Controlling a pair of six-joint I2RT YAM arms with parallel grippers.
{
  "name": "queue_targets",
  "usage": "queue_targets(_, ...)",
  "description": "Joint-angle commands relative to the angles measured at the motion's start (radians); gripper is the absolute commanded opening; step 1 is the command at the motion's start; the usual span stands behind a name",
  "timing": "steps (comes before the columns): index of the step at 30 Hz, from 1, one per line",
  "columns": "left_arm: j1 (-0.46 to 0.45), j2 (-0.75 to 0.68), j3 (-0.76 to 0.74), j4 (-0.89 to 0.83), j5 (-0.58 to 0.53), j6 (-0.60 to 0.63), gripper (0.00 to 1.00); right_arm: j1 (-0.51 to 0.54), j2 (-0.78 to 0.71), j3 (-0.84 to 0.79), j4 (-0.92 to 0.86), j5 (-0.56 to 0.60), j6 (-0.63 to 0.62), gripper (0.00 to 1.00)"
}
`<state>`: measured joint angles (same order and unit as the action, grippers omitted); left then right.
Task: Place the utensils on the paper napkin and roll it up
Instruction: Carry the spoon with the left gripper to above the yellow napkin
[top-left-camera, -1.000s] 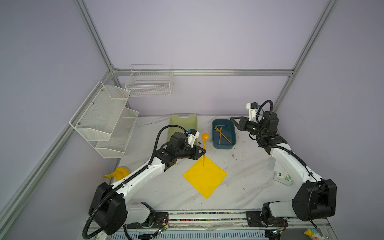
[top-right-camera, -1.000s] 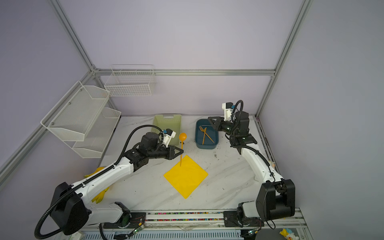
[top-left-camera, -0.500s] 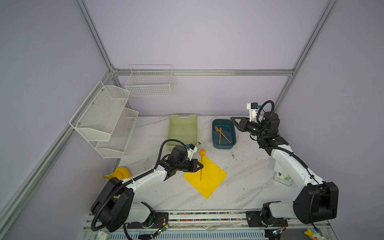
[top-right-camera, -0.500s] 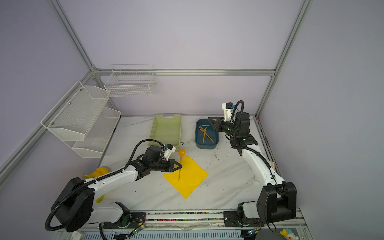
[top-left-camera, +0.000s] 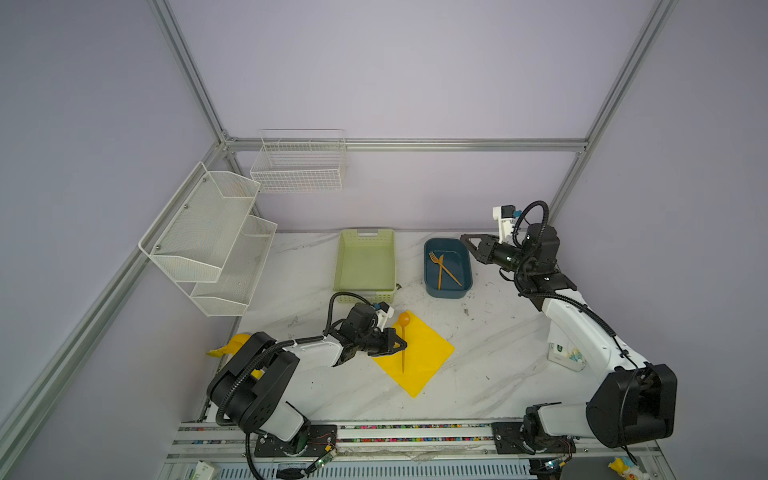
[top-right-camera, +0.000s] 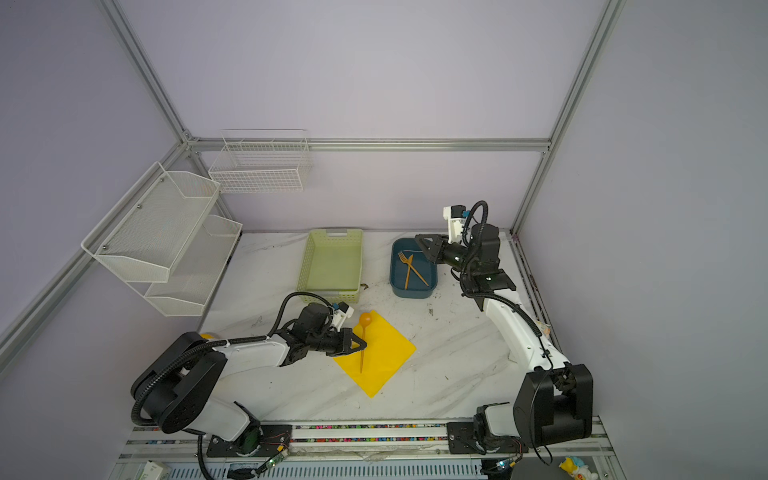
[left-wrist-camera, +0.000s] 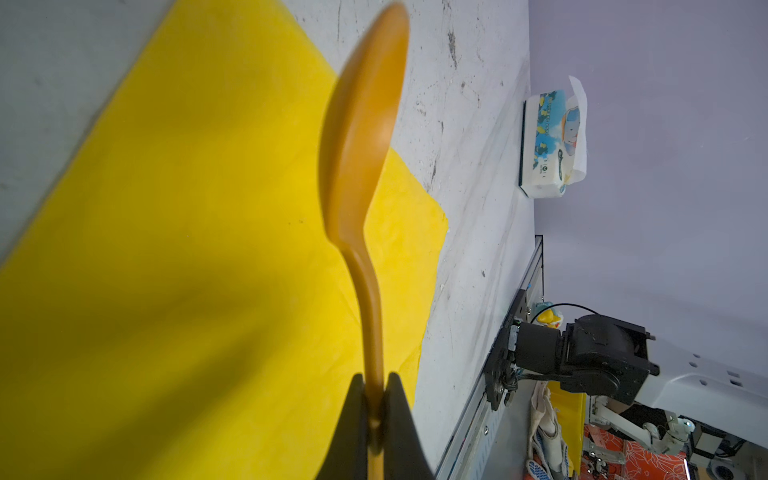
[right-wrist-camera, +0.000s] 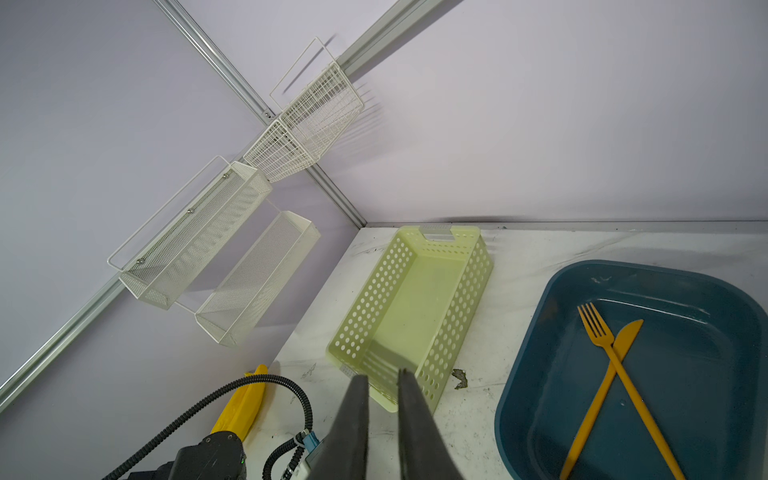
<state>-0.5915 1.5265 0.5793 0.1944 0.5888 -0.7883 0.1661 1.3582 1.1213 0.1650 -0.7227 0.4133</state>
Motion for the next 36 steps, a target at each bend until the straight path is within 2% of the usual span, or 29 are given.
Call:
queue_targets(1,-0.006,0.009,-0.029,0.081,0.026,-0.023,0.02,-0.004,-0.019,-0.005,0.010,-0.016,-0.011,0.18)
queue_targets(23,-0.005,0.050,0.004,0.020,-0.037,-0.005,0.03,-0.004,-0.011,0.002,0.008,-0.023,-0.008,0.18)
queue_targets(36,-0.005,0.069,0.042,-0.001,-0.027,0.018,0.03,-0.004,-0.004,0.008,0.007,-0.024,-0.008,0.18)
